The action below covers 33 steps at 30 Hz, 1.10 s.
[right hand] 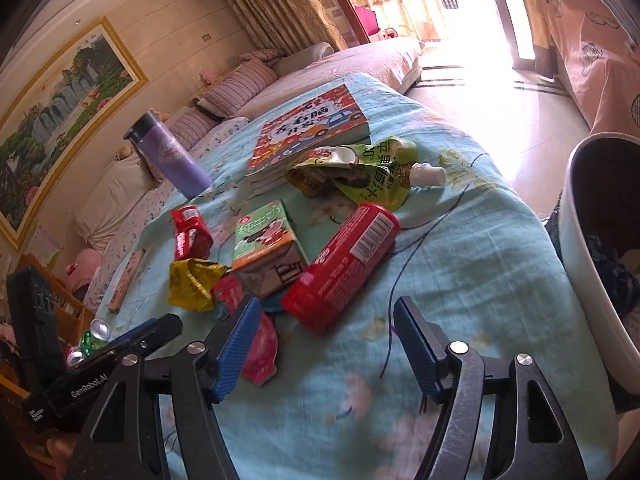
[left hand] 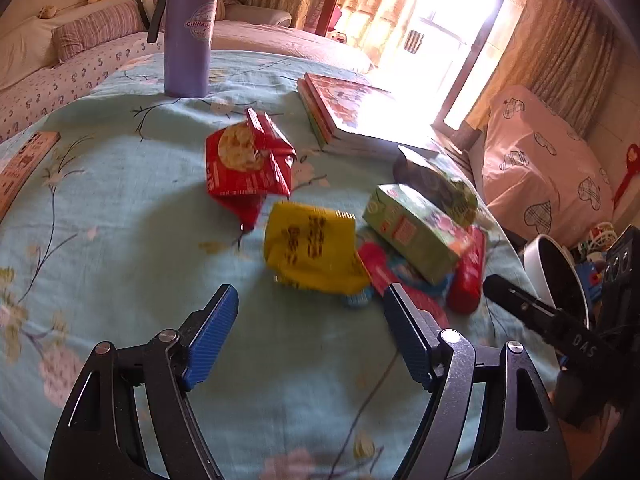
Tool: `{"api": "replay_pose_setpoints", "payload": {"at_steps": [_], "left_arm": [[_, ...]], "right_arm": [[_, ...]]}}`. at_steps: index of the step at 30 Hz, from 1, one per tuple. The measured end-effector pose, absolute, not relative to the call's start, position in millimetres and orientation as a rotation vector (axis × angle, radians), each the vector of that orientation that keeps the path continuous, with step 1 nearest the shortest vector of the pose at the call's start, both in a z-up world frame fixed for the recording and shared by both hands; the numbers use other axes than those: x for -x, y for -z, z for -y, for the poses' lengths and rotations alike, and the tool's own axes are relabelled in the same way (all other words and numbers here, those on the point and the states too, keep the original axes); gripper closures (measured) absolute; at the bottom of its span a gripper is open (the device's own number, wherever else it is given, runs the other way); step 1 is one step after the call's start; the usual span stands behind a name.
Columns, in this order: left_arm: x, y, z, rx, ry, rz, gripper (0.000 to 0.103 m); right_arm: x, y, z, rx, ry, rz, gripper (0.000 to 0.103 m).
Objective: Collect trash
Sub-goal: 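Grasp the yellow snack bag with the left tool while the right tool grasps the red can, then carry the yellow bag with the left tool while the right tool carries the red can over the bin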
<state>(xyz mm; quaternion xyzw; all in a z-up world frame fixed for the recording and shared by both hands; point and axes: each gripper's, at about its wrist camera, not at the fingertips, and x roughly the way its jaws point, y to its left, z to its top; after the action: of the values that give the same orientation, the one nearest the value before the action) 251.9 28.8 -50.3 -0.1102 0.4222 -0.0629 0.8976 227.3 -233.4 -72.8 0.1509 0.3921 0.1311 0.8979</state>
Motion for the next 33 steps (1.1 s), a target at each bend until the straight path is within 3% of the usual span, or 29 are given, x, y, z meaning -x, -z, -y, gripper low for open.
{"api": "replay_pose_setpoints", "payload": {"at_steps": [6, 8, 10, 21, 33], "left_arm": [[-279, 59, -31, 0.245, 0.124, -0.886, 0.028], [-282, 63, -30, 0.244, 0.135, -0.893, 0.052], [-280, 64, -27, 0.227, 0.144, -0.892, 0.056], [-219, 38, -25, 0.212, 0.176, -0.817, 0.057], [-178, 28, 21, 0.190, 0.289, -0.829, 0.057]], "right_arm": [[-250, 83, 231, -0.351, -0.239, -0.842, 0.043], [-253, 83, 229, -0.329, -0.238, -0.846, 0.049], [-252, 83, 227, -0.308, -0.243, -0.843, 0.051], [-207, 70, 234, -0.208, -0.298, -0.793, 0.064], [-189, 77, 262, -0.237, -0.270, -0.852, 0.061]]}}
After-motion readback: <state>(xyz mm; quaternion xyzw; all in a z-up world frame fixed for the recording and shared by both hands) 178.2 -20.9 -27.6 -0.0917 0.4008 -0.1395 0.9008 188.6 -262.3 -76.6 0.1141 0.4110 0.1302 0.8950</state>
